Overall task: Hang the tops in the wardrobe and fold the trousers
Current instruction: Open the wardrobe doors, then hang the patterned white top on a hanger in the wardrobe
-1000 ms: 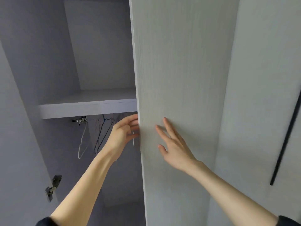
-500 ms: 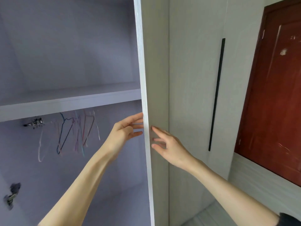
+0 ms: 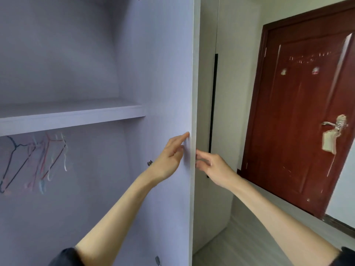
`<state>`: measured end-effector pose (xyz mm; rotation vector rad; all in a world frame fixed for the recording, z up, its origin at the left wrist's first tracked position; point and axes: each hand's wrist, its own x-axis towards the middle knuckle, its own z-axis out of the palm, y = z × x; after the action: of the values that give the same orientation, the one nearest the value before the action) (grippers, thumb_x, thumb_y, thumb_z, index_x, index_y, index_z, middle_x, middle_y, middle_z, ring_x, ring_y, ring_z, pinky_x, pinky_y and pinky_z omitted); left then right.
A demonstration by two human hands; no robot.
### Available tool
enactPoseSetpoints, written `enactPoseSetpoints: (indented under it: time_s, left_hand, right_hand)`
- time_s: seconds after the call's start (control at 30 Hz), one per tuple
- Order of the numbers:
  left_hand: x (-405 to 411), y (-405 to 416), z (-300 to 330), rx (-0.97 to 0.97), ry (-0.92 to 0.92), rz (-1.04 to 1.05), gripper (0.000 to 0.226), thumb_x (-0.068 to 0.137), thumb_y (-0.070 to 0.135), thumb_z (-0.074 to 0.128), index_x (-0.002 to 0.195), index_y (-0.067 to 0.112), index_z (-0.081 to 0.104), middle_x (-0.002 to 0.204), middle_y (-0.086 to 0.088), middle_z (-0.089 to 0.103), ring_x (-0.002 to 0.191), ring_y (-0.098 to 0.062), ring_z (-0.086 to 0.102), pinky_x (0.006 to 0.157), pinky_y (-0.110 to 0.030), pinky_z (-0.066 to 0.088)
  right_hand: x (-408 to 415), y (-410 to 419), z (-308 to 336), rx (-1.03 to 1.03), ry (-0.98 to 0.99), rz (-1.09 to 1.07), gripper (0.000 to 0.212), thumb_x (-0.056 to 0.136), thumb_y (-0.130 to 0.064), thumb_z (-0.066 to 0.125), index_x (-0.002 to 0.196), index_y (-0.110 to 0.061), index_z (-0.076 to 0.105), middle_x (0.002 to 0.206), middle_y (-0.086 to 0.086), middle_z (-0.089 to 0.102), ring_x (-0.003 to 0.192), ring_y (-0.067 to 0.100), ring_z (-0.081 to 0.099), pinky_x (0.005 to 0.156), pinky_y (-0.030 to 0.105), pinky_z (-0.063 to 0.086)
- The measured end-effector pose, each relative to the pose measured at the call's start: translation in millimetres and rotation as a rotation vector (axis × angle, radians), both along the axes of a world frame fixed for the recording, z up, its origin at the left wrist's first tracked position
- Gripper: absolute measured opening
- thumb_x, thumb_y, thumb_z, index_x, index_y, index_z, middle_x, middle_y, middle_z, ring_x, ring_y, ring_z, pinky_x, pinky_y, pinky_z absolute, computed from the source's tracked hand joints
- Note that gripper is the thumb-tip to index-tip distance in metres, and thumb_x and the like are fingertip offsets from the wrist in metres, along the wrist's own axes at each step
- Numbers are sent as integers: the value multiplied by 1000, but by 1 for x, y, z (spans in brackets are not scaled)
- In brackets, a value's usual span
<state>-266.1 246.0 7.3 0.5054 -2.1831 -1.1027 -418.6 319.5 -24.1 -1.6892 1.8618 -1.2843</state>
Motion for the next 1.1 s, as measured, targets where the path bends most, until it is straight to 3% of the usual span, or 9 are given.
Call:
enactPoseSetpoints:
  time_s: [0.1, 0.2, 0.33, 0.47, 0.6, 0.67, 0.77, 0.9, 1.1]
  left_hand:
    - [-28, 4, -1, -46, -71, -40, 53, 100, 1, 23, 147, 25, 24, 152, 14, 18, 139, -4, 22, 106, -9, 17]
    - [-48, 5, -5, -10, -112, -83, 52, 102, 9, 23, 149, 31, 17, 154, 19, 13, 141, -1, 14, 111, -14, 12]
    - [-67, 2, -8, 46, -75, -96, 49, 104, 23, 26, 149, 35, 12, 154, 21, 13, 142, -3, 17, 118, -33, 16]
    - [-77, 3, -11, 60, -73, -127, 49, 104, 24, 25, 149, 37, 10, 154, 22, 10, 142, -4, 16, 118, -30, 15]
    - [-83, 9, -12, 55, -21, -109, 48, 104, 20, 28, 149, 34, 17, 153, 20, 17, 138, -4, 26, 109, -19, 23]
    - [-82, 16, -17, 60, 30, -73, 44, 103, 17, 31, 145, 32, 28, 146, 15, 33, 128, -7, 40, 100, -18, 30]
    - [-81, 30, -38, 75, 104, -105, 38, 100, 10, 36, 132, 30, 43, 134, 13, 48, 118, -12, 52, 97, -28, 45]
    - [-87, 54, -72, 87, 1, -266, 30, 99, 11, 41, 122, 29, 48, 126, 5, 55, 115, -15, 55, 99, -35, 46]
    - [-107, 121, -103, 59, -94, -595, 28, 97, 8, 45, 123, 16, 52, 115, 4, 58, 106, -10, 55, 103, -33, 41]
  right_hand:
    - [-24, 9, 1, 20, 1, -23, 51, 98, -1, 35, 129, -40, 46, 116, -12, 62, 111, 8, 57, 105, 29, 40]
    - [-40, 12, 2, 29, -29, -50, 50, 99, 0, 31, 142, -25, 37, 125, -3, 57, 119, 14, 53, 107, 32, 39]
    - [-53, 14, -1, 26, -93, -90, 51, 100, -4, 31, 147, -21, 28, 137, -5, 48, 127, 12, 46, 110, 37, 36]
    - [-56, 25, -2, 32, -155, -87, 53, 101, -4, 31, 148, -26, 23, 126, -19, 37, 127, 3, 36, 113, 33, 30]
    - [-58, 34, -7, 43, -127, -103, 49, 101, -8, 34, 147, -24, 28, 143, -14, 37, 135, 9, 36, 113, 33, 30]
    - [-57, 43, -15, 59, -124, -138, 47, 100, -12, 37, 145, -24, 32, 139, -12, 42, 131, 10, 41, 111, 33, 34]
    - [-57, 71, -29, 72, -178, -209, 44, 100, -17, 41, 143, -23, 36, 130, -6, 51, 121, 16, 52, 104, 37, 42]
    - [-52, 129, -54, 62, -272, -424, 36, 99, -13, 43, 135, -15, 46, 114, -1, 59, 101, 16, 61, 93, 36, 49]
    - [-15, 239, -99, -18, -459, -822, 32, 97, -2, 44, 128, -4, 49, 105, 8, 60, 76, 9, 59, 65, 10, 45]
